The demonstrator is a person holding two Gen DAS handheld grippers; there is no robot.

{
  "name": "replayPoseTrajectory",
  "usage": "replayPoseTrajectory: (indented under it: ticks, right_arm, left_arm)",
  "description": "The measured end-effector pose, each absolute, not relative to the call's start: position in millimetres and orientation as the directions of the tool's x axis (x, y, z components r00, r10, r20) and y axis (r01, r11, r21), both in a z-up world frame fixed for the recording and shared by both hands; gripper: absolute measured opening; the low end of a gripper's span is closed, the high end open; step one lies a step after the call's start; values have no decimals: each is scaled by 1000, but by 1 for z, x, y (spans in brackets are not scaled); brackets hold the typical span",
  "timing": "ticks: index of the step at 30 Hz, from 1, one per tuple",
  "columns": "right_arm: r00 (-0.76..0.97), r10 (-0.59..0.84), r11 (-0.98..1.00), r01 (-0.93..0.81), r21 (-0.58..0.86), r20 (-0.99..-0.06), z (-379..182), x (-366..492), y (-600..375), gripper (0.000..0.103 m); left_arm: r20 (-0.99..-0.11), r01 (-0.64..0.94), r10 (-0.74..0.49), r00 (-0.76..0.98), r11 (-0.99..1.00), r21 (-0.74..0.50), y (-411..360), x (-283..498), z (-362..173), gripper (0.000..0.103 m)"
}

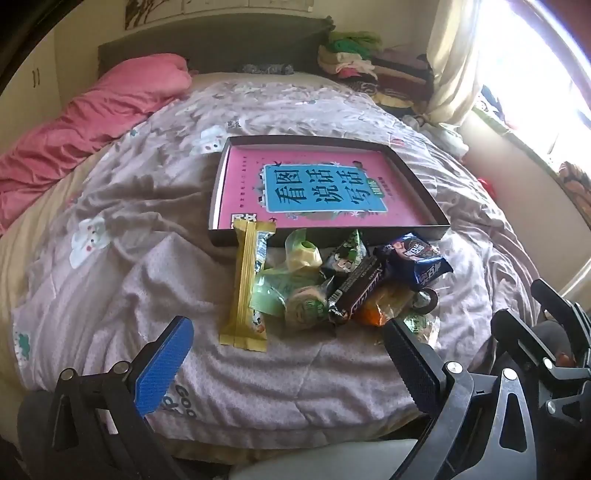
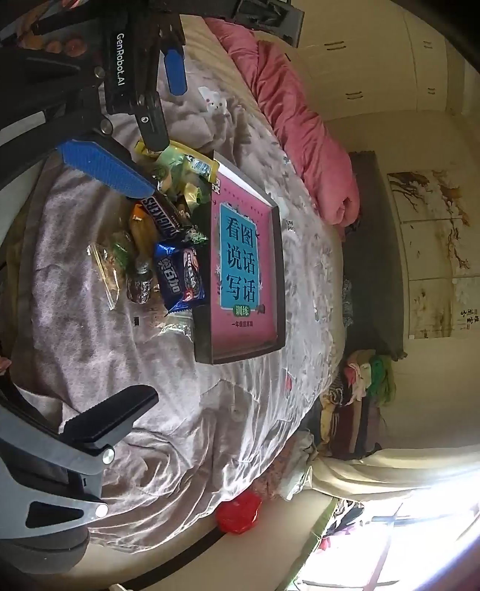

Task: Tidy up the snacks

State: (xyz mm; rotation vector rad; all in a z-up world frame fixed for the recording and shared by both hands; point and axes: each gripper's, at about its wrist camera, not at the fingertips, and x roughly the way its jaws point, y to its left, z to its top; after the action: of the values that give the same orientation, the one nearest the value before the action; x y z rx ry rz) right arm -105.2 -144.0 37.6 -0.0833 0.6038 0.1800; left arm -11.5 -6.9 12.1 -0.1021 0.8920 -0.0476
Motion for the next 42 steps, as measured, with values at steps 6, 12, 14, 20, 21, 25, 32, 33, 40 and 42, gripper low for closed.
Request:
replayPoseTrajectory:
  ticks: [6, 12, 14, 20, 21, 25, 32, 33, 40, 42]
  right_arm:
    - [796, 150, 980, -197, -15, -587, 31, -73, -164, 102]
    - [787, 148, 982, -187, -4, -599, 26, -64, -168, 102]
    - [785, 148, 983, -183, 2, -601, 25, -63, -170, 102]
    - [785, 149, 983, -184, 4, -601, 25, -63, -171, 102]
    - [785, 149, 983, -184, 4, -602, 25, -62, -170, 102]
    - [785, 148, 983, -183, 4, -602, 25, -62, -170, 102]
    - [780, 152, 982, -188, 4, -608, 23, -61, -169, 102]
    - [779, 151, 982, -187, 4, -608, 24, -61, -169, 102]
    - [779, 151, 982, -187, 5, -608, 24, -61, -169, 102]
    - [780, 152, 982, -187, 5, -607, 24, -61, -169, 102]
  left_arm:
    - [-773, 3, -91, 628, 993, -115, -5, -12, 14, 102]
    - [-768, 12, -92, 633, 994, -109, -9, -12, 13, 102]
    - [-768, 11, -92, 633, 994, -110, -9, -13, 13, 102]
    - [-768, 16, -94, 634, 994, -109, -11, -13, 14, 102]
    - [-767, 17, -96, 634, 994, -111, -11, -13, 14, 102]
    - [-768, 18, -97, 633, 994, -111, -12, -13, 14, 102]
    - [-768, 20, -99, 633, 994, -111, -13, -13, 13, 102]
    - [-768, 21, -99, 633, 994, -111, -14, -13, 13, 102]
    - [-771, 23, -101, 628, 994, -111, -16, -13, 13, 102]
    - [-772, 26, -103, 627, 993, -112, -15, -13, 12, 102]
